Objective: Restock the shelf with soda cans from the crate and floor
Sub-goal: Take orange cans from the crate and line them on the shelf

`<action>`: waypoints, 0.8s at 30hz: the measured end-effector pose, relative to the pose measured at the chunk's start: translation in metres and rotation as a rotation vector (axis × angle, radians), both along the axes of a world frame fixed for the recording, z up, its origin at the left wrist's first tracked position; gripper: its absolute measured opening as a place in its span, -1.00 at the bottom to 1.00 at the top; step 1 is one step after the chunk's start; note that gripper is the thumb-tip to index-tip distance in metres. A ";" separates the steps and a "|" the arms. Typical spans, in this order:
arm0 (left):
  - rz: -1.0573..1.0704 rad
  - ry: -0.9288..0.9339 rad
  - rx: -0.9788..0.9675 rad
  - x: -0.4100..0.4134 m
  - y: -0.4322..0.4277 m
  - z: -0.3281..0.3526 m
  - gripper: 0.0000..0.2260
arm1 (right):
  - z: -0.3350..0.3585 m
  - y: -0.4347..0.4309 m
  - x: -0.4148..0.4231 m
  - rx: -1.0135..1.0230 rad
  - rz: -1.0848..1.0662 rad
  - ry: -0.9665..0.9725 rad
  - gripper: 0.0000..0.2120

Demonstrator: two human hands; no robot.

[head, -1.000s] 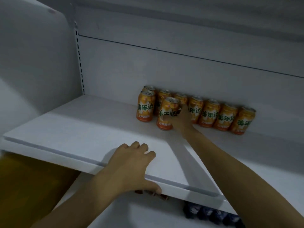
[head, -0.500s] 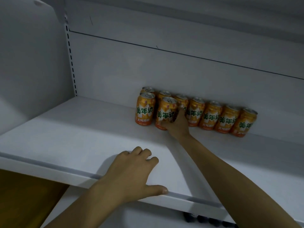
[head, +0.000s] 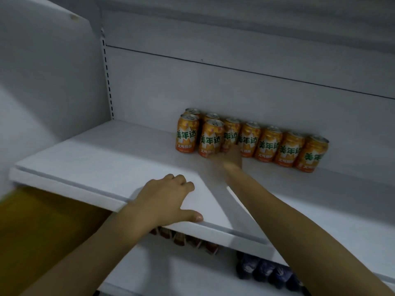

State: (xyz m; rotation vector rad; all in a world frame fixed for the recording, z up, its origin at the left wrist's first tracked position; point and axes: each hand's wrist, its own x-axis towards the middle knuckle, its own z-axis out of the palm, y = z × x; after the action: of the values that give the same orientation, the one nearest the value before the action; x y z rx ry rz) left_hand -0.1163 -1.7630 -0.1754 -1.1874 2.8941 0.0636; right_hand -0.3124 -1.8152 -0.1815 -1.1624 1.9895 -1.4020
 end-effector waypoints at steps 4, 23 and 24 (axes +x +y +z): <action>0.136 0.063 -0.091 0.011 0.031 0.000 -0.38 | 0.015 0.046 0.021 0.038 0.259 0.069 -0.49; 1.014 -0.033 0.220 0.172 0.334 -0.149 -0.37 | -0.123 0.275 0.201 0.352 1.418 0.864 -0.33; 1.027 -0.017 0.241 0.179 0.341 -0.157 -0.37 | -0.135 0.277 0.208 0.382 1.441 0.860 -0.34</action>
State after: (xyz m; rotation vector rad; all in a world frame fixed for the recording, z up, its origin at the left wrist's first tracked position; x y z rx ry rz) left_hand 0.0624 -1.4220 -0.3328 -2.3821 1.8638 0.3774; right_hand -0.1046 -1.5384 -0.3161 -2.3947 1.0026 0.2424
